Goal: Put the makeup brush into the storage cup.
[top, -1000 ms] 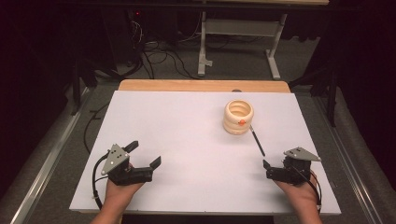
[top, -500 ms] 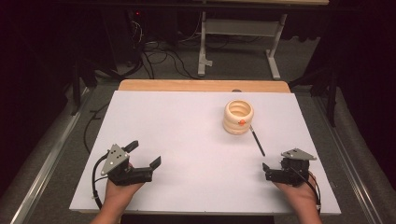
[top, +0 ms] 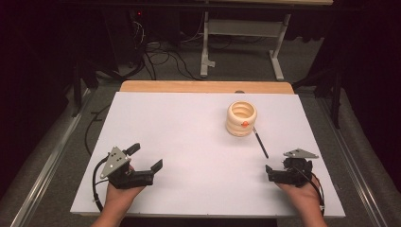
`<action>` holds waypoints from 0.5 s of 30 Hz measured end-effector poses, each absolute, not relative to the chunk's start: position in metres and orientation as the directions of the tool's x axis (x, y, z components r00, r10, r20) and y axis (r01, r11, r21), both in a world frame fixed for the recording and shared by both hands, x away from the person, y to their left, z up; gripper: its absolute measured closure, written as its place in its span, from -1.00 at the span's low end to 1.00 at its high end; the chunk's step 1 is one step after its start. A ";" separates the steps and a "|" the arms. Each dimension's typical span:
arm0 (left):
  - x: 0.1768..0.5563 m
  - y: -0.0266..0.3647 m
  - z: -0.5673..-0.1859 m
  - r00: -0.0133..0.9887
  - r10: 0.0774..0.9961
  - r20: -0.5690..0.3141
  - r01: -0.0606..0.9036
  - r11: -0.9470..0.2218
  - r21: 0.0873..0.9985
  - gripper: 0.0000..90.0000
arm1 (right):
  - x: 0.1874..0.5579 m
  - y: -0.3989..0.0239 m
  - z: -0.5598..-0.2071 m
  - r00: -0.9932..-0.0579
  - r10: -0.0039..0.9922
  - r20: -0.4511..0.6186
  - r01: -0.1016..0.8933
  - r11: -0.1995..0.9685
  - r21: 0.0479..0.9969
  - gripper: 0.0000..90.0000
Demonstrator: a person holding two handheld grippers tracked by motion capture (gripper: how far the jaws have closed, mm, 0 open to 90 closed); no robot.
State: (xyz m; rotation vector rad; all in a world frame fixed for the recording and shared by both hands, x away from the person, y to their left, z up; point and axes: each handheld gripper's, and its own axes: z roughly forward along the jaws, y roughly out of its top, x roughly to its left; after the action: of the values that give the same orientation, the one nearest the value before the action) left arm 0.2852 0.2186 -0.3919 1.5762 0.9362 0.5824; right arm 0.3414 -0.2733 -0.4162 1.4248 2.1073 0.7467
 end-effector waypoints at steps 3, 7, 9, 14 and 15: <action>0.285 0.218 -0.393 0.557 0.820 -0.133 0.258 -0.019 0.966 -0.96 | 0.343 -0.271 -0.411 -0.347 0.932 -0.103 0.685 0.327 0.651 -0.89; 0.284 0.218 -0.391 0.559 0.821 -0.112 0.241 -0.031 0.970 -0.97 | 0.345 -0.270 -0.407 -0.365 0.926 -0.097 0.707 0.344 0.617 -0.89; 0.284 0.218 -0.390 0.561 0.821 -0.107 0.242 -0.039 0.970 -0.97 | 0.345 -0.270 -0.406 -0.365 0.926 -0.092 0.711 0.341 0.614 -0.89; 0.282 0.217 -0.391 0.563 0.818 -0.115 0.244 -0.032 0.969 -0.97 | 0.345 -0.271 -0.400 -0.383 0.918 -0.097 0.730 0.366 0.577 -0.88; 0.283 0.217 -0.391 0.564 0.818 -0.116 0.243 -0.030 0.970 -0.97 | 0.345 -0.271 -0.400 -0.390 0.915 -0.102 0.736 0.376 0.563 -0.88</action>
State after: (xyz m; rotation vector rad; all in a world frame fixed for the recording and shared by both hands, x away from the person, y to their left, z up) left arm 0.2830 0.2166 -0.3909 1.5761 0.9234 0.5869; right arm 0.3447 -0.2707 -0.3998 1.4322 2.2428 0.6128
